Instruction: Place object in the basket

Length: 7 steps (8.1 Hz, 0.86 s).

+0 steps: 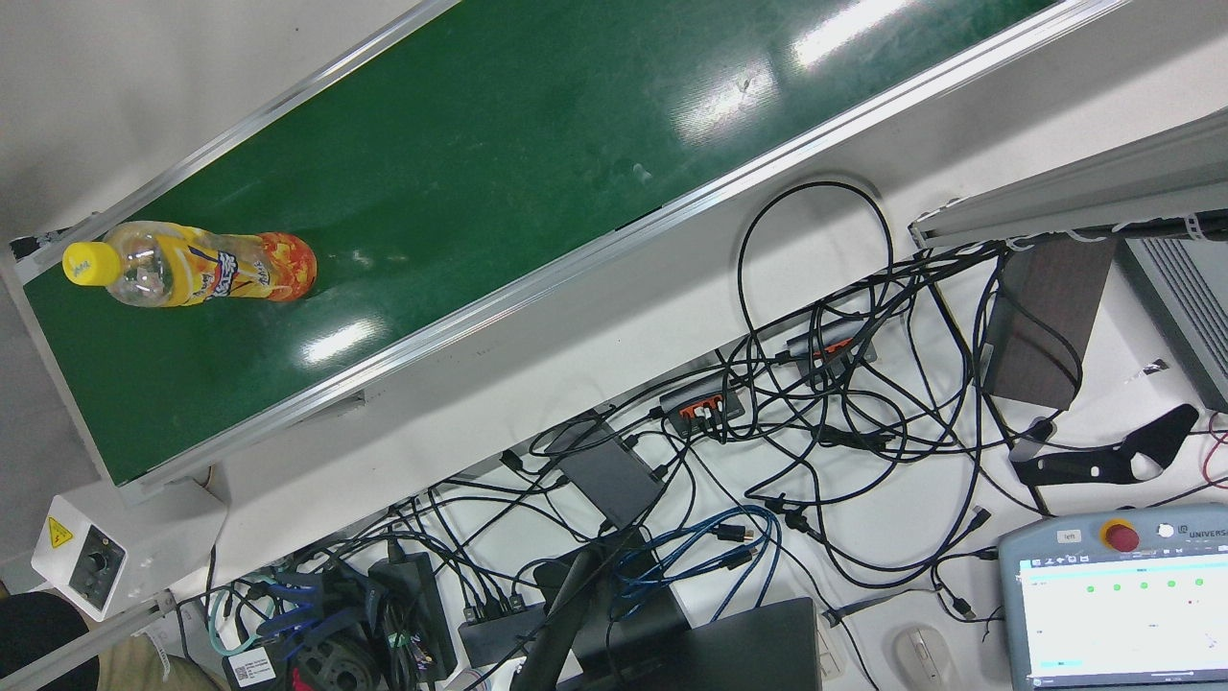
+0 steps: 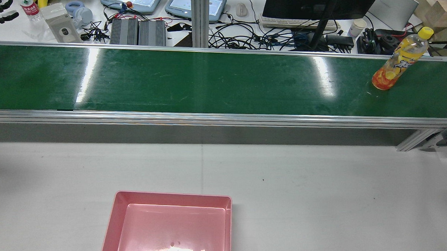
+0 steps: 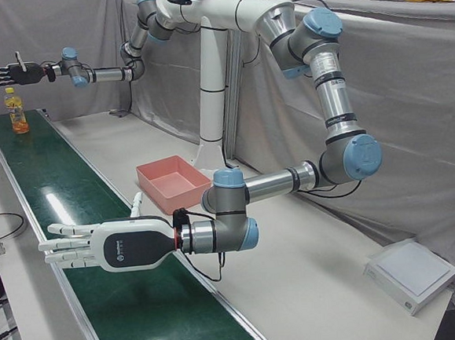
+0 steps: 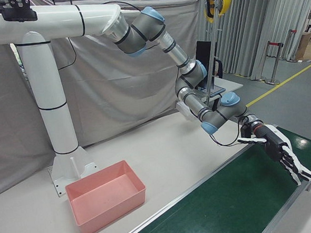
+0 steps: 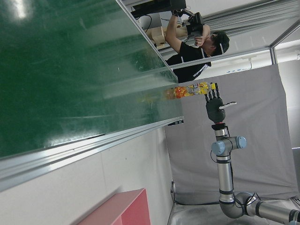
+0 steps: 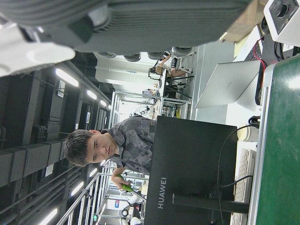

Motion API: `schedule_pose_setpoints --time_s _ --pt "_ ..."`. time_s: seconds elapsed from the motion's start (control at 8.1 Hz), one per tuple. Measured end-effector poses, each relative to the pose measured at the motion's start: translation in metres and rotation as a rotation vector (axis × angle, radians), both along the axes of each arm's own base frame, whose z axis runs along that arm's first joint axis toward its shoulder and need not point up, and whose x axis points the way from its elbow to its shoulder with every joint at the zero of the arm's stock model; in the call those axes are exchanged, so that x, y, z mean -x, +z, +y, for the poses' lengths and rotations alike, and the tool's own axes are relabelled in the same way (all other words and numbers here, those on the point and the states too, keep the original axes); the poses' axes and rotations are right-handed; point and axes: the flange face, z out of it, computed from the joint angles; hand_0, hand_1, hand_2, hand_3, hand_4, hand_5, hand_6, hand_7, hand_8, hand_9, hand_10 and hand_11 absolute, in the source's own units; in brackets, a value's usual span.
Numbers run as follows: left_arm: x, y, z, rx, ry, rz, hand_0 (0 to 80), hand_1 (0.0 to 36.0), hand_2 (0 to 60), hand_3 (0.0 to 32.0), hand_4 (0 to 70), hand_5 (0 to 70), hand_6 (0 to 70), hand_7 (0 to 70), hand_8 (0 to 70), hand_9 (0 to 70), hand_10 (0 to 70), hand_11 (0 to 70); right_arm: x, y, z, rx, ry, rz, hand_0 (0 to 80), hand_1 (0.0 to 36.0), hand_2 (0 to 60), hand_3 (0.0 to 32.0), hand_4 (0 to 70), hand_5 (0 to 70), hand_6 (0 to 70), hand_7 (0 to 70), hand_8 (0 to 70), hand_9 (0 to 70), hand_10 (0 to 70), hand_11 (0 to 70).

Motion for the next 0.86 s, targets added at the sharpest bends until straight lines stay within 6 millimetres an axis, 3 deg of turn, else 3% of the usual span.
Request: schedule_pose_setpoints --time_s 0.86 --pt "0.0002 -0.0019 -0.0003 -0.002 0.0 0.001 53.8 2.1 0.0 0.8 6.5 13.4 0.0 0.0 1.3 1.0 4.9 8.3 0.0 -0.0002 0.0 0.0 0.0 0.0 0.0 0.0 0.0 0.0 0.0 0.0 0.0 0.0 0.0 0.0 0.0 0.0"
